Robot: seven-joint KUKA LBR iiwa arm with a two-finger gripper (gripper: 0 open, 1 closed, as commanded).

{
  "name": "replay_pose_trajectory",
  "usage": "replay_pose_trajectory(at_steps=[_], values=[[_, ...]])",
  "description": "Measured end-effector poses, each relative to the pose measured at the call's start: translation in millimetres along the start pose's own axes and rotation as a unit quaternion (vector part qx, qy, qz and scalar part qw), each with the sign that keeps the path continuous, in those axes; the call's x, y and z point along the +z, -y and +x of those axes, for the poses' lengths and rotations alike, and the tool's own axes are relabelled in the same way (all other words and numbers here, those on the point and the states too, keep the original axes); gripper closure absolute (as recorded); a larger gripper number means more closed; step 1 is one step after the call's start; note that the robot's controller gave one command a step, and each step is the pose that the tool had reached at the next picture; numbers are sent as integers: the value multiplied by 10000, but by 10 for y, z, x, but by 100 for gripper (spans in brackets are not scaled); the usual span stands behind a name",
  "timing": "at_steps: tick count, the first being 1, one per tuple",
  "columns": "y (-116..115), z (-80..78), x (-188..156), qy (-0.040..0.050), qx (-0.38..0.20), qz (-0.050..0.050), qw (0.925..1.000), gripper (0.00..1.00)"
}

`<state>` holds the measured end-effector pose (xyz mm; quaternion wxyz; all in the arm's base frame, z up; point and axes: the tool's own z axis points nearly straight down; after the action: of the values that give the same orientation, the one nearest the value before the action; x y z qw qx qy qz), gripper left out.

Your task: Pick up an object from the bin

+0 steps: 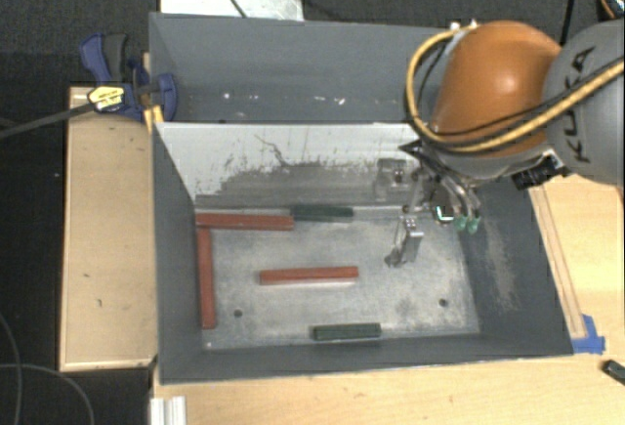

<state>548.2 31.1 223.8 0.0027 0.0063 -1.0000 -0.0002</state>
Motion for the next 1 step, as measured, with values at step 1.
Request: replay_pose_trajectory(at_steps=[1], values=[[-787,-63,1563,10,-1811,-2,9835,0]])
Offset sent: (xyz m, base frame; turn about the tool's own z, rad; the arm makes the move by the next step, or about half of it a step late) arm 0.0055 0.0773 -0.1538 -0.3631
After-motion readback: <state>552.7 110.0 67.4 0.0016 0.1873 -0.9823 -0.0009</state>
